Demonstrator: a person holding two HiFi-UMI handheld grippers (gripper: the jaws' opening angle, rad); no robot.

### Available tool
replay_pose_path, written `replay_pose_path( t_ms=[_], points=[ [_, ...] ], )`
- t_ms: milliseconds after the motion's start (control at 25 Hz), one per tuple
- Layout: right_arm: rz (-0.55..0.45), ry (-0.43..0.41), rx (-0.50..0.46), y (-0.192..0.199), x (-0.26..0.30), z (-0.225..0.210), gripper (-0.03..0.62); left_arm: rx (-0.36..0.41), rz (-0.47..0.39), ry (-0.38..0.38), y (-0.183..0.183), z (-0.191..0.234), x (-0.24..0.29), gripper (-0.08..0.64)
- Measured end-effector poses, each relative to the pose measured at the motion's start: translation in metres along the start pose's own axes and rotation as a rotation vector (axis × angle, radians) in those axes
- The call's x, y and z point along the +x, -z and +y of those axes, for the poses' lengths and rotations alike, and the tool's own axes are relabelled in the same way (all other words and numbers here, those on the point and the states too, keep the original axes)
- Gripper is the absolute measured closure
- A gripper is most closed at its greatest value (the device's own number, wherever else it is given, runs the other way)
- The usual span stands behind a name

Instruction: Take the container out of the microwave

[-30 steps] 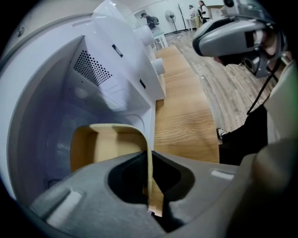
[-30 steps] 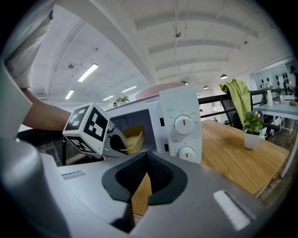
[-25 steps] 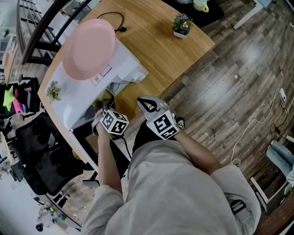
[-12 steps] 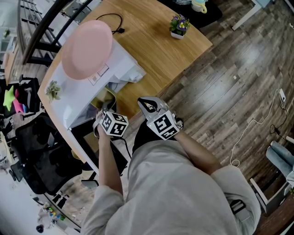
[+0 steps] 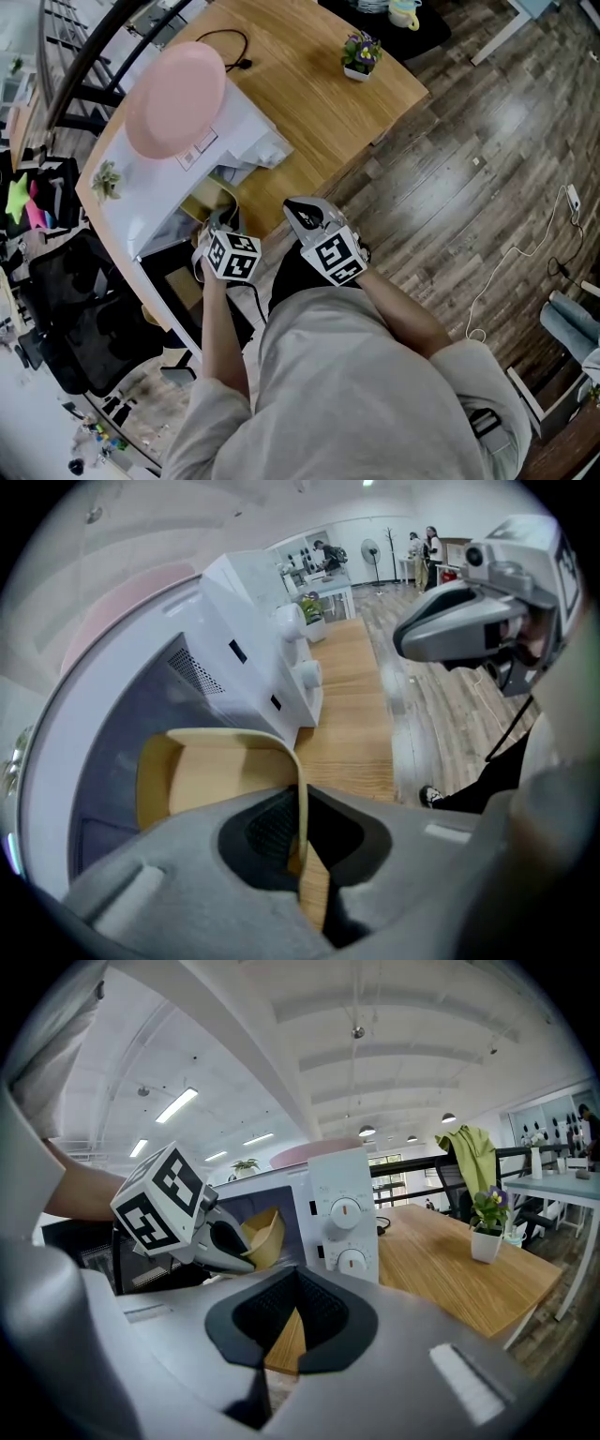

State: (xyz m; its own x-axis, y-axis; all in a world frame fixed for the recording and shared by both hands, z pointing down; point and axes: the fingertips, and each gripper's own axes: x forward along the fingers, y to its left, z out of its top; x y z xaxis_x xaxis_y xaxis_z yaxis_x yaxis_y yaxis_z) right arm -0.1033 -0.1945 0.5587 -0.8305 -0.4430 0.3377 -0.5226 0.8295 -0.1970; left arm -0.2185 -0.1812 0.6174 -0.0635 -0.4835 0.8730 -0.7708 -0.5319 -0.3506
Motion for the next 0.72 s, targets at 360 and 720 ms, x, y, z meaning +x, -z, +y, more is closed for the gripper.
replay_pose_path(
  t_ms=[360,720],
  points=[
    [0.006,0.003,-0.010,0.006,-0.016,0.000,0.581,-0.026,-0.024,0.007,-0.007,-0.020,-0.008,0.552],
    [0.012,0.008,-0.023,0.013,-0.039,0.002,0.581,-0.027,-0.047,0.013,-0.013,-0.048,-0.019,0.552]
  ],
)
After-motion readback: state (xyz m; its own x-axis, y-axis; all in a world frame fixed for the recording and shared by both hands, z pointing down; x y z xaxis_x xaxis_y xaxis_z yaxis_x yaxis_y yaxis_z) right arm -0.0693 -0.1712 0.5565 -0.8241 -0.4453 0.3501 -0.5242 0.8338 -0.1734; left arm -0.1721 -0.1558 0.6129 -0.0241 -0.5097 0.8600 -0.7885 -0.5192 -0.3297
